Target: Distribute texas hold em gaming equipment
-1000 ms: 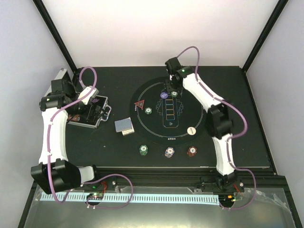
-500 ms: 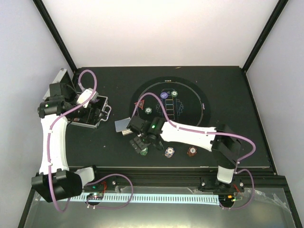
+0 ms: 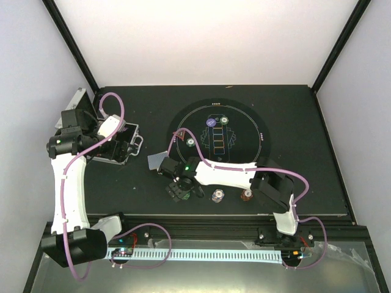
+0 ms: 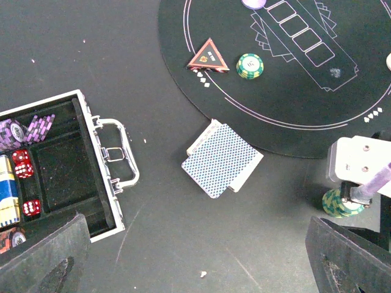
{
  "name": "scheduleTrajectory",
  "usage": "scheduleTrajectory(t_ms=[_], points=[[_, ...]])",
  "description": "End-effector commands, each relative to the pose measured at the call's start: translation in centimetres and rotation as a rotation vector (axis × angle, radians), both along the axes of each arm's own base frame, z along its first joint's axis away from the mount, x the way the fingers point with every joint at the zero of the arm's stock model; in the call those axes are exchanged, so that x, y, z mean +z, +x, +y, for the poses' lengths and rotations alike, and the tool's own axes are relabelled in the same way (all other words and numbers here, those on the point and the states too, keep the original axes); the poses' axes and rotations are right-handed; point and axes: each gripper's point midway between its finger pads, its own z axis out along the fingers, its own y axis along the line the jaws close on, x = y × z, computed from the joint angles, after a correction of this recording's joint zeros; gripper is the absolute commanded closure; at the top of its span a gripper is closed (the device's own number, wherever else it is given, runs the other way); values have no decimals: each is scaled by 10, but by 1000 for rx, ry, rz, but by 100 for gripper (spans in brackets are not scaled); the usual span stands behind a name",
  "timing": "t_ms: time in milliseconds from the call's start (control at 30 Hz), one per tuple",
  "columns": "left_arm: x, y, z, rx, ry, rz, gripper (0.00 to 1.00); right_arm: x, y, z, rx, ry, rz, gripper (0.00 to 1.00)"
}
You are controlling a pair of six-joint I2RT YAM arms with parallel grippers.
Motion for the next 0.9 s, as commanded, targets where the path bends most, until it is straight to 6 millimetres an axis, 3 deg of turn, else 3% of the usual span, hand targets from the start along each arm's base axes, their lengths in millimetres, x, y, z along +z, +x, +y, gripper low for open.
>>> scheduleTrajectory(t_ms=[0, 333, 867], points=[[-2, -3, 0, 5, -10, 14, 1, -7, 0, 7, -2, 10, 7, 15], [-3, -1, 0, -2, -7, 14, 1, -17, 1, 3, -9, -17, 4, 30], [-4, 3, 1, -2, -7, 14, 1, -22, -2, -7, -9, -50, 5, 31]])
